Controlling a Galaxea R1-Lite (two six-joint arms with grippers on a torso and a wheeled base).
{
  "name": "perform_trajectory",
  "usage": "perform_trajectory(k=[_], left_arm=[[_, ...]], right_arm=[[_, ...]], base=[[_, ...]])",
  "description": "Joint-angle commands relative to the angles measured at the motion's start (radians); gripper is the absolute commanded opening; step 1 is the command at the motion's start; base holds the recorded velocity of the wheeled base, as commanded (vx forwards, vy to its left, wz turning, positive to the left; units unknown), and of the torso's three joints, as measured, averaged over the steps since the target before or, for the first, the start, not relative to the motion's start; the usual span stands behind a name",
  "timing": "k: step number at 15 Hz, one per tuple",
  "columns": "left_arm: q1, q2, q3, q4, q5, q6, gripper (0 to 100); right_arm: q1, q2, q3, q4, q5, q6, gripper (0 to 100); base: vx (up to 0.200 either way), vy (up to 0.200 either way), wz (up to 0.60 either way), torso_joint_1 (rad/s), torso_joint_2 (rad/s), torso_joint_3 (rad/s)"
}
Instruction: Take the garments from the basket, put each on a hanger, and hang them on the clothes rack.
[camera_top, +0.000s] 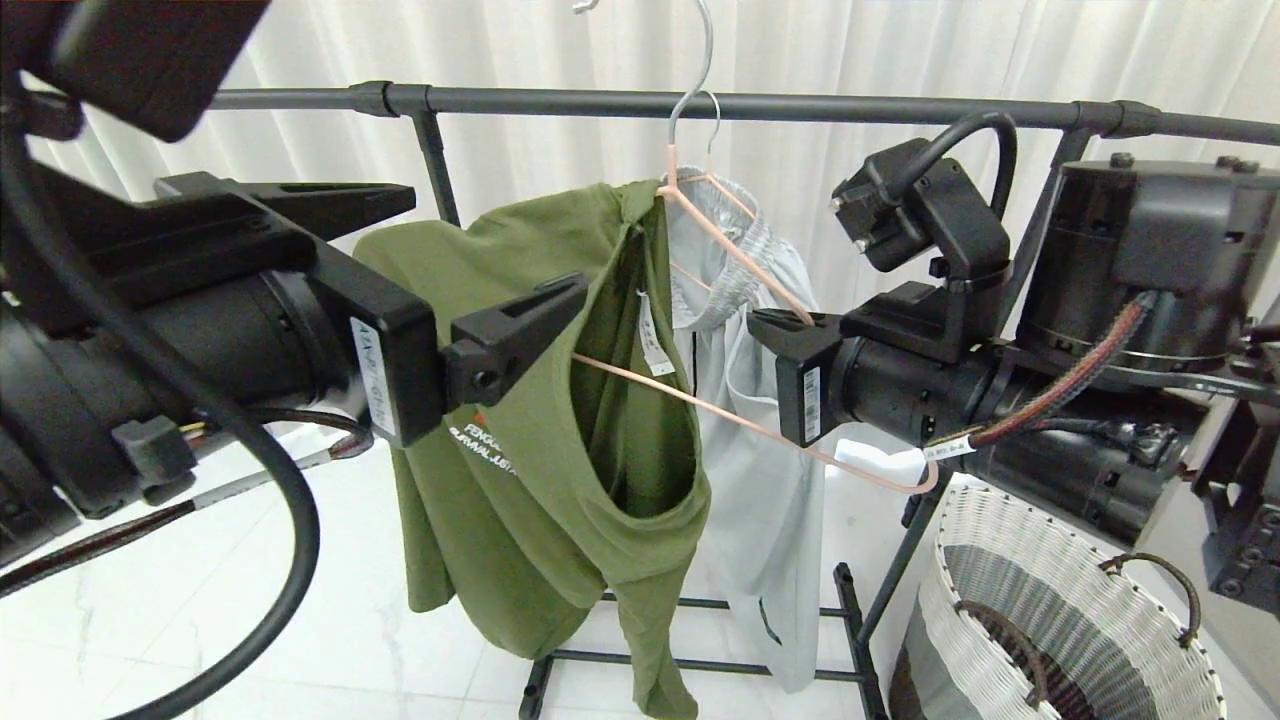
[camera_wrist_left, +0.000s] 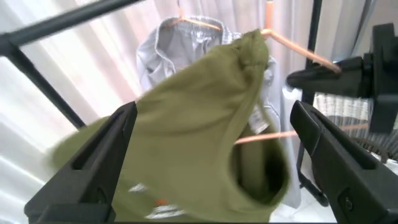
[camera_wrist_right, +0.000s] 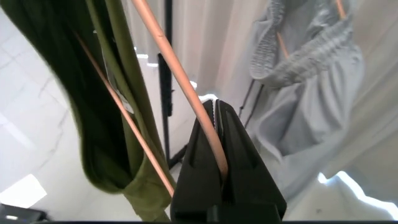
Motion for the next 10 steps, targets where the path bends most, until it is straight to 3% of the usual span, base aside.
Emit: perform_trajectory(k=[1, 3, 5, 7, 10], left_arm=[[0.038, -0.043, 0.017, 0.002, 0.000, 0.010, 100], [0.131, -0.044, 0.011, 0.002, -0.080, 0.063, 100], [0.249, -0.047, 0.008, 0.013, -0.298, 0.154, 100], [0.320, -0.043, 0.011, 0.054, -0.462, 0.228, 100], [0.312, -0.029, 0.019, 0.096, -0.519, 0.235, 100]], right_arm=[[-0.013, -0.038, 0.020, 0.000, 0.011, -0.008, 0], [-0.013, -0.076, 0.065, 0.000, 0.031, -0.038, 0], [-0.013, -0.117, 0.124, 0.000, 0.054, -0.057, 0], [-0.013, -0.139, 0.154, 0.000, 0.058, -0.073, 0], [-0.007, -0.146, 0.167, 0.000, 0.064, -0.097, 0]], base=[[0.000, 0.000, 0.00, 0.000, 0.00, 0.000], [0.000, 0.000, 0.00, 0.000, 0.00, 0.000], [0.000, 0.000, 0.00, 0.000, 0.00, 0.000], [0.000, 0.000, 0.00, 0.000, 0.00, 0.000], [0.000, 0.000, 0.00, 0.000, 0.00, 0.000]])
